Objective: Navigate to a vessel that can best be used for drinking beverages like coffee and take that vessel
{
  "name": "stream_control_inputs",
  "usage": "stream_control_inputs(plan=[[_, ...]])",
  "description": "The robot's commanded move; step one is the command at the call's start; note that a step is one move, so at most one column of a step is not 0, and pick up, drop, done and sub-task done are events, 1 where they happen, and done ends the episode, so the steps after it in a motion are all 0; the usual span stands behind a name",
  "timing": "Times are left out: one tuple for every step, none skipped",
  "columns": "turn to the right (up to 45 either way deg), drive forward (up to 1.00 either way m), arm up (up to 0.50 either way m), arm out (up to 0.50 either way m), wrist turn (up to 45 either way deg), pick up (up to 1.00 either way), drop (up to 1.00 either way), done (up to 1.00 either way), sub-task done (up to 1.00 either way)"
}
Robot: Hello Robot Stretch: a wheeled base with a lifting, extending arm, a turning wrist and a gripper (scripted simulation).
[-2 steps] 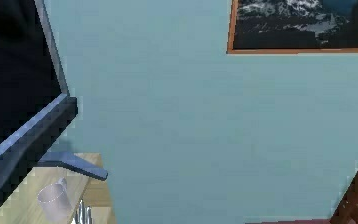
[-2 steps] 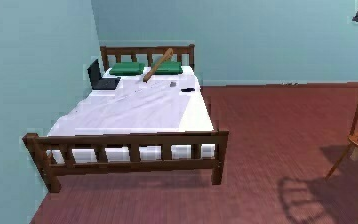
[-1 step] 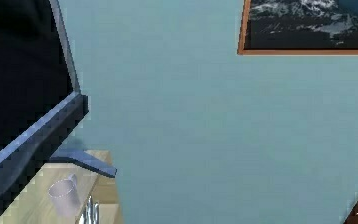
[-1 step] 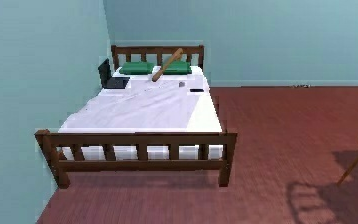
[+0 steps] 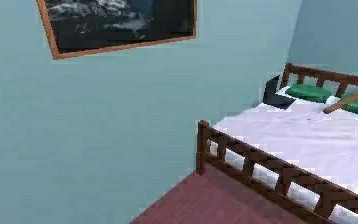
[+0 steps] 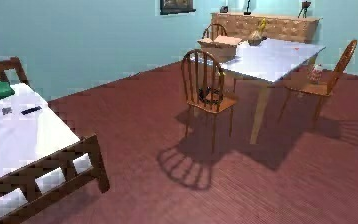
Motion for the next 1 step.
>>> stream_control_inputs(plan=[[45.0, 0.00, 0.00, 0.00, 0.0, 0.00, 0.00, 0.00, 0.00]])
